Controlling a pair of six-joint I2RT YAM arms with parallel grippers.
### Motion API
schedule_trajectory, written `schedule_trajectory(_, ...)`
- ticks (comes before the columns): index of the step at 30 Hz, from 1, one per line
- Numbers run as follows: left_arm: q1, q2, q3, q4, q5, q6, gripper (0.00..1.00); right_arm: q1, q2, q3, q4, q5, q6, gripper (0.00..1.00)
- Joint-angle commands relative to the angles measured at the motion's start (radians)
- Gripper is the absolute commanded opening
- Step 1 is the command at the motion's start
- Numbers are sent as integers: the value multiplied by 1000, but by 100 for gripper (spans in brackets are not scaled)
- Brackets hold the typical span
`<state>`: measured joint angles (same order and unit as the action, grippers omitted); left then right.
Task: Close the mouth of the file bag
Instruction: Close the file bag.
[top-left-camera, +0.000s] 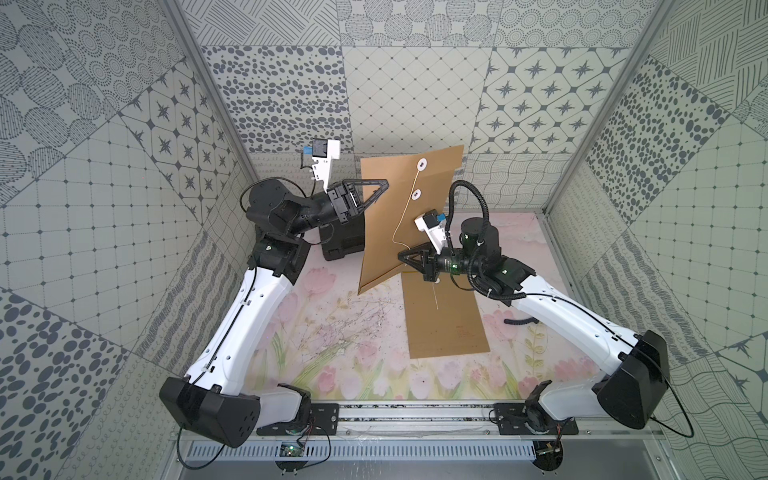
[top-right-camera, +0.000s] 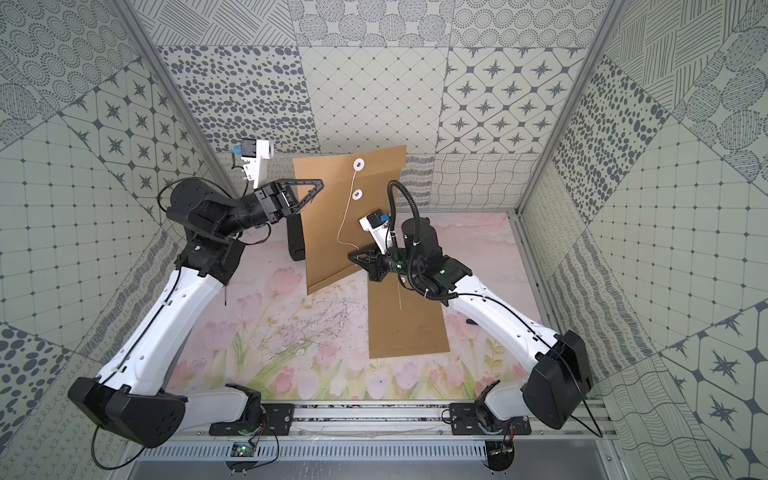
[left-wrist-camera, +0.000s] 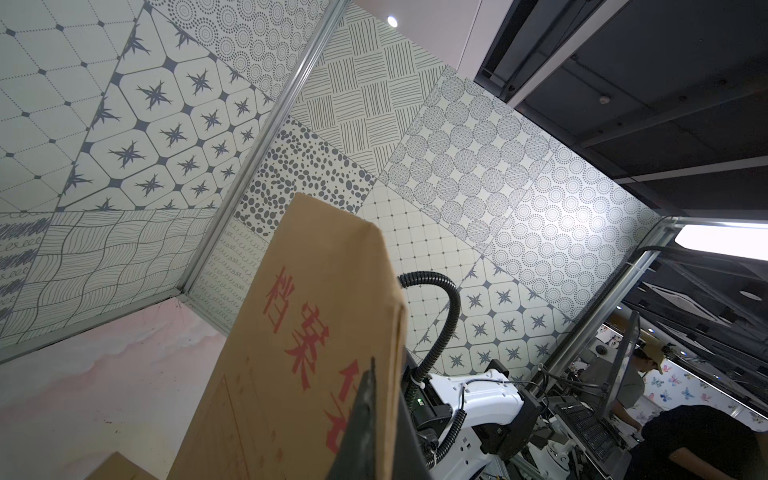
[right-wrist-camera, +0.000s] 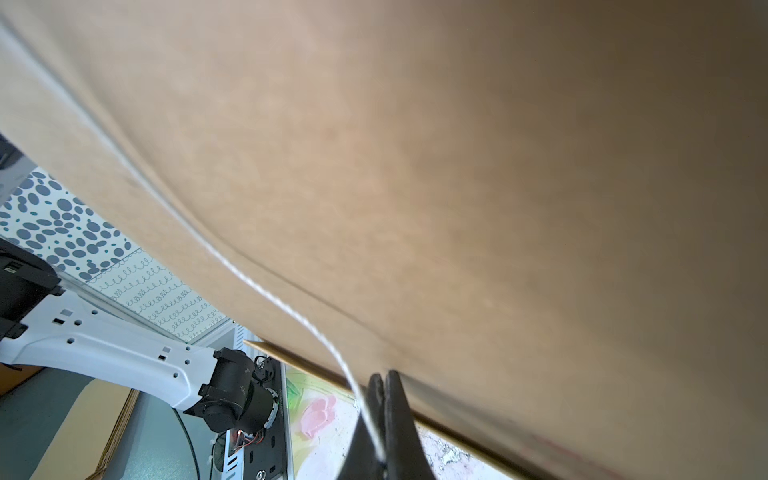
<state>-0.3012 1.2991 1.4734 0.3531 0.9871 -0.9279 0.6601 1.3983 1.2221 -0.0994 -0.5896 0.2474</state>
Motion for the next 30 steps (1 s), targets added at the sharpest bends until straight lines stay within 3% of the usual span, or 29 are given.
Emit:
schedule_trajectory(1,-2,-7,21,97,47,-24,0,-21,-30,-10,62,11,18,0)
schedule_trajectory(19,-19,-11,25,90,107,-24,0,-79,15,176,-189,127,64,0)
schedule_trajectory(30,-21,-13,18,92,129,-32,0,-113,2,206,-223,187,109,0)
